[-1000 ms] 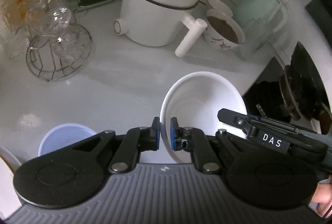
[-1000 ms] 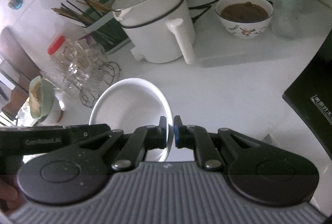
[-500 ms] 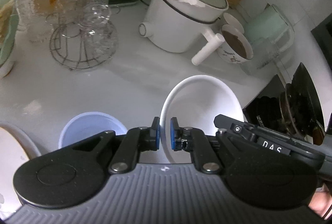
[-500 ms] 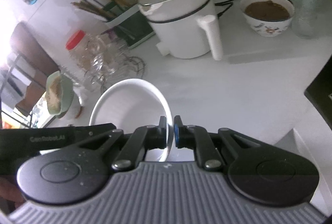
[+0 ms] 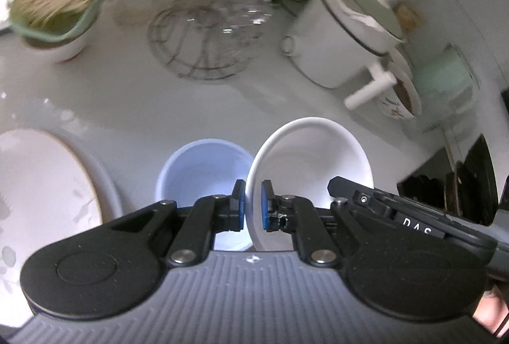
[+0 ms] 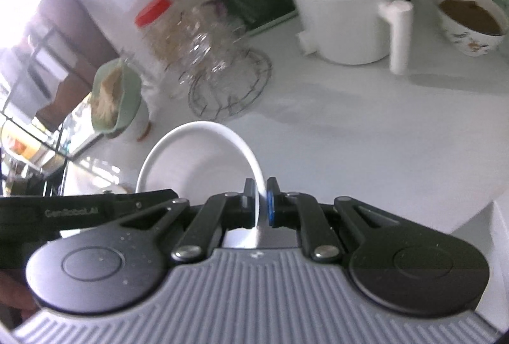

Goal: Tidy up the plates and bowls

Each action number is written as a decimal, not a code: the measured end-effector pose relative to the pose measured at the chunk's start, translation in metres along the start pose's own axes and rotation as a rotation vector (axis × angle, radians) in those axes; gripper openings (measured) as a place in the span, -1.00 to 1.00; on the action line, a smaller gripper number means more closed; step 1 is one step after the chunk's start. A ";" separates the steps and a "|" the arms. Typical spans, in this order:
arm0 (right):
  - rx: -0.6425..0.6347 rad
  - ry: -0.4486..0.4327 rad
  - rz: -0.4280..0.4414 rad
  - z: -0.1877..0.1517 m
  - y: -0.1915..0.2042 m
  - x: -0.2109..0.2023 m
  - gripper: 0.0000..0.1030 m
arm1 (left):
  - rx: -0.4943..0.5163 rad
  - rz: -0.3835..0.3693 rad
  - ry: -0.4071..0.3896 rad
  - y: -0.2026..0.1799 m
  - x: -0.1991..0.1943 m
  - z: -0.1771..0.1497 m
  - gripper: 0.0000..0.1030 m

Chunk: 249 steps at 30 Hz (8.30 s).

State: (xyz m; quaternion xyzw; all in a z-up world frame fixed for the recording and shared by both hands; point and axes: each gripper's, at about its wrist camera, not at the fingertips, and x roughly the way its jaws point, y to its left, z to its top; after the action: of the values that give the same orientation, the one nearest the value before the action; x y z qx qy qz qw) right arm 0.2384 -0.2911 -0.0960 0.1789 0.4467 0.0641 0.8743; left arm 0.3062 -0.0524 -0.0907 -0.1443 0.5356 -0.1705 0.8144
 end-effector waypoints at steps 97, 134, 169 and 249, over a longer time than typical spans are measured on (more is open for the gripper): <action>0.152 0.242 0.002 -0.047 -0.053 0.049 -0.75 | 0.019 0.064 0.134 0.014 0.098 -0.042 -0.49; 0.168 0.176 -0.005 -0.039 0.032 -0.011 -0.74 | 0.112 -0.018 0.147 0.040 -0.024 -0.011 -0.51; 0.020 0.356 0.093 -0.051 0.175 0.096 -0.74 | -0.134 0.056 0.044 0.227 -0.077 -0.014 -0.49; -0.354 -0.357 0.128 -0.160 0.118 -0.199 0.64 | 0.041 0.311 -0.469 0.017 -0.275 -0.241 0.93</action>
State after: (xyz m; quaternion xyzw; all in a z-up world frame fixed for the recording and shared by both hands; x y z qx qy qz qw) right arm -0.0029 -0.1947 0.0130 0.0594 0.2550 0.1638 0.9511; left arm -0.0150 0.0687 0.0357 -0.0791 0.3446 -0.0162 0.9353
